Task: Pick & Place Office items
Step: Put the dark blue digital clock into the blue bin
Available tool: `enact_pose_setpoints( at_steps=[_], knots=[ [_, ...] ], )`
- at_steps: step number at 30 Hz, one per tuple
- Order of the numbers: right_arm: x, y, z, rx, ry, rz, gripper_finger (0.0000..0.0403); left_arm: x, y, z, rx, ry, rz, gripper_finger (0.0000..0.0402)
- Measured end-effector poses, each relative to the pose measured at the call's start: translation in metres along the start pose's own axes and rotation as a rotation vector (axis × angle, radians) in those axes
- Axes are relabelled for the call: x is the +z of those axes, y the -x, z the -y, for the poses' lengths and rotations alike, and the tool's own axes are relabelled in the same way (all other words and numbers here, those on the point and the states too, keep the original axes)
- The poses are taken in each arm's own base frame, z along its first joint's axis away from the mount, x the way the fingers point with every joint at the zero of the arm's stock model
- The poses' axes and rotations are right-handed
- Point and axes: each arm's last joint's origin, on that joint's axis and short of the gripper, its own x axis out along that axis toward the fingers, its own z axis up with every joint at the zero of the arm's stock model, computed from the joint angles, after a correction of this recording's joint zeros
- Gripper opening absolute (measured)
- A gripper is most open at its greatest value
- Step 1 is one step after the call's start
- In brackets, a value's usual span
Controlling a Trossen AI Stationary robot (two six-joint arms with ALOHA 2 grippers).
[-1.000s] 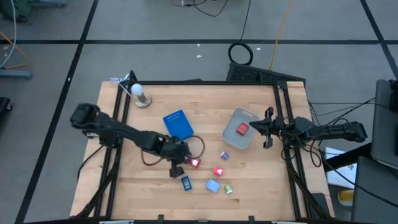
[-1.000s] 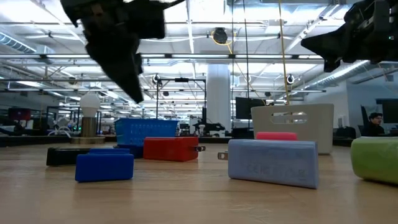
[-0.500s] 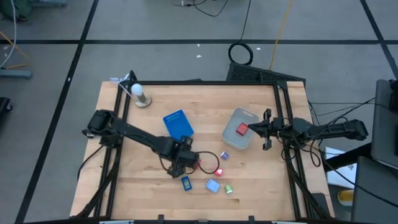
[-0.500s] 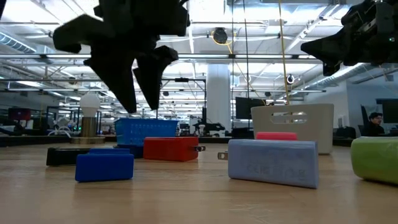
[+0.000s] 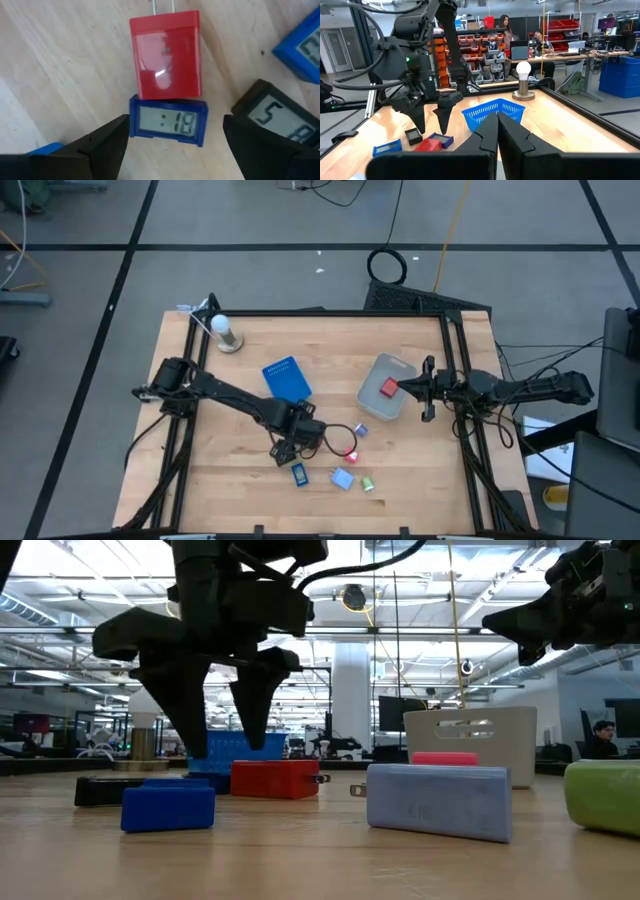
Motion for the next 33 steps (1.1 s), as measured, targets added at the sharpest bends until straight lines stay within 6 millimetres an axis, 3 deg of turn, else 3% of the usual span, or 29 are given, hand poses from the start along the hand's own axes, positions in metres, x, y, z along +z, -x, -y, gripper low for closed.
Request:
enact_pose_setpoints(
  at_steps=[7, 12, 18, 33],
  knots=[
    [0.0, 0.0, 0.0, 0.0, 0.0, 0.0, 0.0, -0.004, -0.001, -0.012, -0.048, 0.031, 0.009, 0.0307],
    [0.0, 0.0, 0.0, 0.0, 0.003, 0.0, 0.0, -0.007, -0.002, -0.021, -0.063, 0.05, 0.011, 0.0316],
    [0.0, 0.0, 0.0, 0.0, 0.004, 0.0, 0.0, -0.007, -0.002, -0.02, -0.065, 0.026, 0.007, 0.0336],
    [-0.002, -0.001, 0.0, -0.003, 0.009, -0.021, 0.0, -0.017, -0.018, -0.022, -0.071, 0.029, -0.021, 0.0333]
  ],
)
